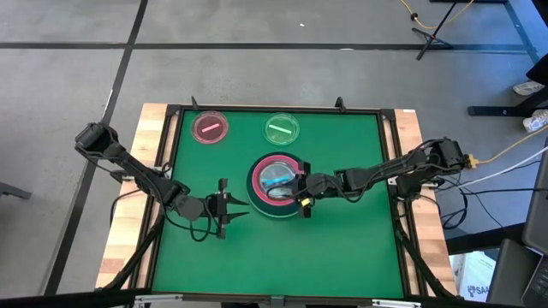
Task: Stack plastic plates
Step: Stack the pink transparent plate on the blue transparent plate
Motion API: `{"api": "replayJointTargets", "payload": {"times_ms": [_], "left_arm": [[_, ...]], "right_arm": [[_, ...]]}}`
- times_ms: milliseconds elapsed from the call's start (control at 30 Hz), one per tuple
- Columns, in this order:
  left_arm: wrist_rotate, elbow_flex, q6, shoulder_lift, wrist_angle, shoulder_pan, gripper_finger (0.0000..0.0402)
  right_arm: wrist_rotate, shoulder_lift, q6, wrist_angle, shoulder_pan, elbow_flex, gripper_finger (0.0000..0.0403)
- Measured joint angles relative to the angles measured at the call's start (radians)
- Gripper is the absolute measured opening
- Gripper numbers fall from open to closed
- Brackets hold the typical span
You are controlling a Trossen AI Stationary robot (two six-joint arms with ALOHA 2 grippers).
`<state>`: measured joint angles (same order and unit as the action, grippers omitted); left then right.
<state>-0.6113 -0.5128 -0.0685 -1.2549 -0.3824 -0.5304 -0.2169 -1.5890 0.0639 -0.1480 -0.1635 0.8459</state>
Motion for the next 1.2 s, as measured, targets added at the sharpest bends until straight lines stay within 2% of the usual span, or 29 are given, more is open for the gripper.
{"api": "replayJointTargets", "payload": {"times_ms": [233, 533, 733, 967, 1100, 1200], "left_arm": [[0.0, 0.0, -0.008, 0.0, 0.013, 0.0, 0.011], [-0.016, -0.005, -0.107, 0.0, 0.089, 0.027, 0.011], [-0.016, -0.105, -0.217, 0.0, 0.387, 0.098, 0.011], [-0.011, -0.241, -0.346, 0.001, 0.831, 0.232, 0.011], [0.014, -0.255, -0.364, 0.001, 0.972, 0.334, 0.011], [0.03, -0.243, -0.31, 0.001, 1.037, 0.418, 0.011]], "right_arm": [[0.008, 0.059, -0.001, 0.03, -0.037, 0.0, 0.0165], [-0.03, 0.071, -0.02, 0.024, -0.258, -0.013, 0.0166], [-0.106, 0.057, -0.034, -0.07, -0.336, -0.057, 0.0166], [-0.168, 0.053, -0.033, -0.096, -0.339, -0.085, 0.0166], [-0.186, 0.053, -0.032, -0.096, -0.339, -0.087, 0.0166], [-0.185, 0.053, -0.032, -0.096, -0.339, -0.087, 0.0166]]}}
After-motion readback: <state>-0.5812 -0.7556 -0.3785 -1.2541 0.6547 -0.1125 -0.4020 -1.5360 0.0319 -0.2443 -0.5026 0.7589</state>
